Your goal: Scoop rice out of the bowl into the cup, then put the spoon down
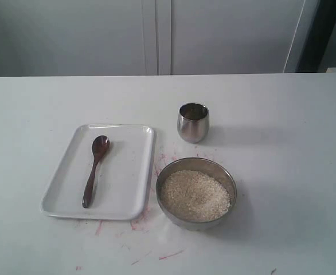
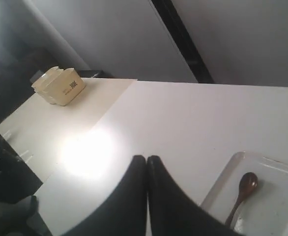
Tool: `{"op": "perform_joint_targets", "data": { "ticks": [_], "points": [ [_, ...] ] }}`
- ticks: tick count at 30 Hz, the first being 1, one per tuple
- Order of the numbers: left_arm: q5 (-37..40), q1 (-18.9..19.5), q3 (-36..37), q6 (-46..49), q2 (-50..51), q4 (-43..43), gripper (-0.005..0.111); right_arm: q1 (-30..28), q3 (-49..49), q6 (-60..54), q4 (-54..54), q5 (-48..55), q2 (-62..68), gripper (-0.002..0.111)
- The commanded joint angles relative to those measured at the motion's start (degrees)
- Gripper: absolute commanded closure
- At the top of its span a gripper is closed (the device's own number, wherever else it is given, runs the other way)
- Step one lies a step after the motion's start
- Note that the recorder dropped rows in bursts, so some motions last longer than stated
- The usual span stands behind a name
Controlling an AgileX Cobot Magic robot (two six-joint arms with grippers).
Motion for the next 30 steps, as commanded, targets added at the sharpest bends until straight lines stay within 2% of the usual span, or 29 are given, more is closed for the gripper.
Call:
{"op": "perform_joint_targets", "data": {
  "ticks": [1,4,11,14,17,25,30],
  "points": [
    [2.01,-0.3,0.53,-0.33,-0.17,0.0,0.092,0.12,-0.41,-0.09,6.88,4.8,2.8,0.108],
    [2.01,-0.3,0.53,-0.33,-0.17,0.0,0.092,1.21,-0.41,-0.38,12.1,8.38,6.14,0.108],
    [2.01,-0.3,0.53,-0.33,-0.17,0.0,0.092,12.22,-0.64,-0.56,7.15,5.13,13.64,0.108],
    [2.01,-0.3,0.53,-0.33,-0.17,0.0,0.092,18.11,-3.35,5.22,-5.52,4.37,17.61,0.108],
    [2.01,-0.3,0.53,-0.33,-0.17,0.0,0.092,21.45,-5.82,9.87,-13.55,4.37,20.08,0.108],
    [2.01,-0.3,0.53,-0.33,-0.17,0.0,0.092,29.33,-13.72,20.03,-32.59,6.72,27.87,0.108],
    [2.01,-0.3,0.53,-0.33,-0.17,0.0,0.092,32.96,-19.12,25.05,-43.77,12.99,34.35,0.108]
  ]
}}
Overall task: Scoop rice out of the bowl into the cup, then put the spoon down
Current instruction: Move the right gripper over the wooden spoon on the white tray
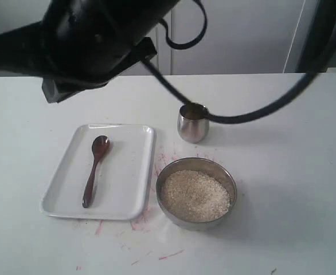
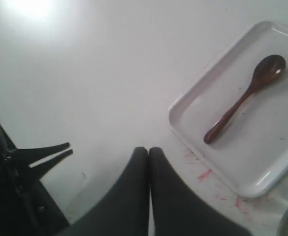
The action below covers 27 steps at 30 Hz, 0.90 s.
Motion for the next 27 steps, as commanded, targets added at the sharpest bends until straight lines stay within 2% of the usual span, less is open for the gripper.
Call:
{"op": "perform_joint_targets", "data": {
  "ticks": [1,6,13,20,27],
  "points": [
    [2.01,-0.3,0.53,-0.33,-0.17,0.0,0.092,3.05,-4.57,4.62,-10.57,6.12,5.6,0.108],
    [2.01,-0.3,0.53,-0.33,-0.17,0.0,0.092,4.49,-6.56,6.91,-18.55,8.58,12.06,0.108],
    [2.01,-0.3,0.53,-0.33,-0.17,0.0,0.092,4.49,-6.56,8.5,-18.08,3.96,19.8,0.108],
    [2.01,-0.3,0.53,-0.33,-0.17,0.0,0.092,4.38,-6.34,9.09,-18.46,-7.66,22.68,0.108],
    [2.01,-0.3,0.53,-0.33,-0.17,0.0,0.092,3.35,-6.34,19.14,-18.58,-6.91,26.24,0.108]
  ]
}}
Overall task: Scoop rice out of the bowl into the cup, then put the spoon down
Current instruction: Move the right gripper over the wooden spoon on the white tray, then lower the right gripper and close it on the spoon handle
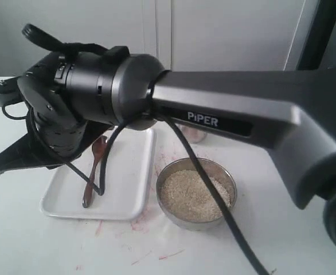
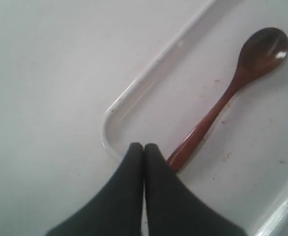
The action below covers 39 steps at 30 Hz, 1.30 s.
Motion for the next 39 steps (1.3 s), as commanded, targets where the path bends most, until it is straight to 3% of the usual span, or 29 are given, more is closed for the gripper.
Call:
{"op": "perform_joint_targets", "data": {
  "ticks": [1,11,18,22,29,39],
  "points": [
    [2.01,-0.3,0.53,-0.33,-0.17,0.0,0.092,-1.24,-0.21,7.09,-0.5,0.45,1.89,0.108],
    [2.01,-0.3,0.53,-0.33,-0.17,0.0,0.092,-3.77,-0.21,15.43,-0.63,2.75,5.95,0.108],
    [2.01,-0.3,0.53,-0.33,-0.17,0.0,0.092,-4.56,-0.21,14.62,1.65,3.52,7.67,0.107],
    [2.01,-0.3,0.53,-0.33,-0.17,0.0,0.092,-4.83,-0.21,12.49,5.62,2.81,9.2,0.096],
    [2.01,-0.3,0.53,-0.33,-0.17,0.0,0.092,-4.83,-0.21,12.49,7.5,-0.86,9.92,0.064],
    [2.01,-0.3,0.53,-0.33,-0.17,0.0,0.092,-4.83,-0.21,16.22,4.98,-1.53,9.92,0.061]
  ]
}}
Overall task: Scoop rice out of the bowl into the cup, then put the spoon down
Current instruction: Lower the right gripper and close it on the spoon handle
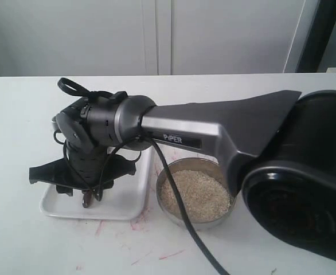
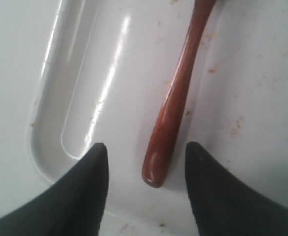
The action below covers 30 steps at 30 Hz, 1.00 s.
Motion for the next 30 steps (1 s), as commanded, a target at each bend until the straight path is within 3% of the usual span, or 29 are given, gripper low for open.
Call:
{"op": "perform_joint_targets", "data": {
  "ticks": [1,30],
  "points": [
    [2.01,-0.3,0.53,-0.33,-0.17,0.0,0.092,-0.31,-0.21,1.24,-2.43,-0.47,-0.23,0.062],
    [2.01,-0.3,0.53,-0.33,-0.17,0.0,0.092,-0.31,-0.21,1.24,-3.86,-1.75,1.65,0.066]
  ]
}}
